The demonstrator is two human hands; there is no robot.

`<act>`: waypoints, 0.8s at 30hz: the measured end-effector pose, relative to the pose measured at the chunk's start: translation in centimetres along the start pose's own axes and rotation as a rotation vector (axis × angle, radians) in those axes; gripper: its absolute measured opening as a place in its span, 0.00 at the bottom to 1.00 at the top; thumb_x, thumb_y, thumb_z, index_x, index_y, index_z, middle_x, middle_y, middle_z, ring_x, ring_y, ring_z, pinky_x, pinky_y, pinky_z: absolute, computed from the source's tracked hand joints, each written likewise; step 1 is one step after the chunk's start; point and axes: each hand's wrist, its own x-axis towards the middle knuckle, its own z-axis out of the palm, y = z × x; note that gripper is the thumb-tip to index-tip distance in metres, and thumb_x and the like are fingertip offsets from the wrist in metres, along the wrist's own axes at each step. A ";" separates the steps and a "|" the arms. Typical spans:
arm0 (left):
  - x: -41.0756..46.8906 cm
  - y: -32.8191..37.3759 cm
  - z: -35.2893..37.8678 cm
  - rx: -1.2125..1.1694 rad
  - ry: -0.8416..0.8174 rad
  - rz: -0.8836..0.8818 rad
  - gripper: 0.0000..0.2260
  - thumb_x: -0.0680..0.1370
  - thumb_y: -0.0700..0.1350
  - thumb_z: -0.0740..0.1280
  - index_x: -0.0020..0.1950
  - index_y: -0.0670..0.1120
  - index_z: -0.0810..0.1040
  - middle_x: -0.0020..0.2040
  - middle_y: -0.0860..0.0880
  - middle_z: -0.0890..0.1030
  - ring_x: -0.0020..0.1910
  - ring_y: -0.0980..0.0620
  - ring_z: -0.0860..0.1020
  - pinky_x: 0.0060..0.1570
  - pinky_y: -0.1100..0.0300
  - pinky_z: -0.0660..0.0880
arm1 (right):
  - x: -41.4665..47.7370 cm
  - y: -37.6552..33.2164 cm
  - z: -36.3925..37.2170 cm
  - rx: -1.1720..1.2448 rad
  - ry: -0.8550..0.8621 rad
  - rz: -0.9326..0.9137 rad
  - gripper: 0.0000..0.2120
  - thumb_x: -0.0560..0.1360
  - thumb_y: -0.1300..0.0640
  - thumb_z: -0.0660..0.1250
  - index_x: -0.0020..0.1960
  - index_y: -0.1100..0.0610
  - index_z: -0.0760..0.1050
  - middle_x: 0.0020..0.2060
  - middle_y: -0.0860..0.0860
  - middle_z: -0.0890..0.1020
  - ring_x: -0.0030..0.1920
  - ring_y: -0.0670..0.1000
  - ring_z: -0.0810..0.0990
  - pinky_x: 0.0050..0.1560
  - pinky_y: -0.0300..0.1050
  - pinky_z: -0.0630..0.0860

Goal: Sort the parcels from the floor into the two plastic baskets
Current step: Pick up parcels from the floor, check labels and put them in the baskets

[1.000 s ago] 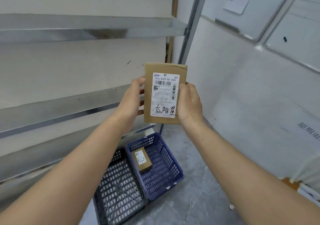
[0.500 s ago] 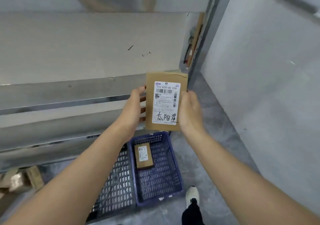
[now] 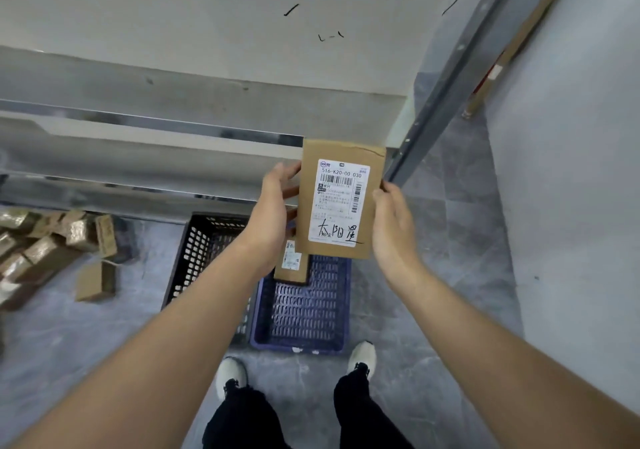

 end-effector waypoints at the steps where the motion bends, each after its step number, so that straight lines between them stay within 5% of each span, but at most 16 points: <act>1: 0.5 -0.5 -0.3 0.005 0.002 -0.016 0.22 0.85 0.64 0.46 0.65 0.64 0.77 0.64 0.54 0.82 0.61 0.46 0.80 0.59 0.48 0.75 | 0.4 0.6 0.4 0.007 -0.003 0.007 0.10 0.90 0.50 0.55 0.67 0.43 0.73 0.52 0.37 0.81 0.53 0.34 0.78 0.47 0.33 0.70; 9: 7.2 -5.9 -3.7 -0.006 -0.094 -0.136 0.31 0.83 0.68 0.43 0.64 0.53 0.79 0.64 0.52 0.82 0.64 0.47 0.79 0.71 0.42 0.70 | 5.0 7.1 5.0 0.035 0.025 0.101 0.16 0.82 0.43 0.56 0.64 0.41 0.77 0.56 0.46 0.87 0.59 0.49 0.86 0.63 0.58 0.82; 16: 13.8 -13.5 -3.8 -0.060 -0.052 -0.245 0.33 0.84 0.67 0.43 0.61 0.51 0.83 0.60 0.49 0.85 0.64 0.47 0.80 0.70 0.42 0.71 | 10.4 15.5 8.2 0.012 0.042 0.181 0.11 0.87 0.50 0.57 0.59 0.42 0.78 0.49 0.42 0.87 0.47 0.40 0.86 0.46 0.41 0.82; 18: 16.0 -16.3 -3.5 -0.074 -0.021 -0.260 0.34 0.84 0.67 0.43 0.61 0.50 0.84 0.60 0.49 0.85 0.63 0.47 0.80 0.66 0.46 0.73 | 12.0 18.4 8.8 0.001 0.004 0.190 0.12 0.88 0.48 0.57 0.65 0.46 0.78 0.52 0.44 0.88 0.47 0.39 0.87 0.38 0.34 0.80; 24: 22.3 -24.8 -1.9 -0.053 0.053 -0.329 0.32 0.83 0.69 0.45 0.60 0.51 0.83 0.59 0.52 0.85 0.61 0.49 0.81 0.53 0.51 0.76 | 16.3 27.3 9.5 -0.067 -0.060 0.213 0.24 0.82 0.40 0.55 0.72 0.49 0.74 0.59 0.47 0.88 0.55 0.45 0.88 0.51 0.45 0.85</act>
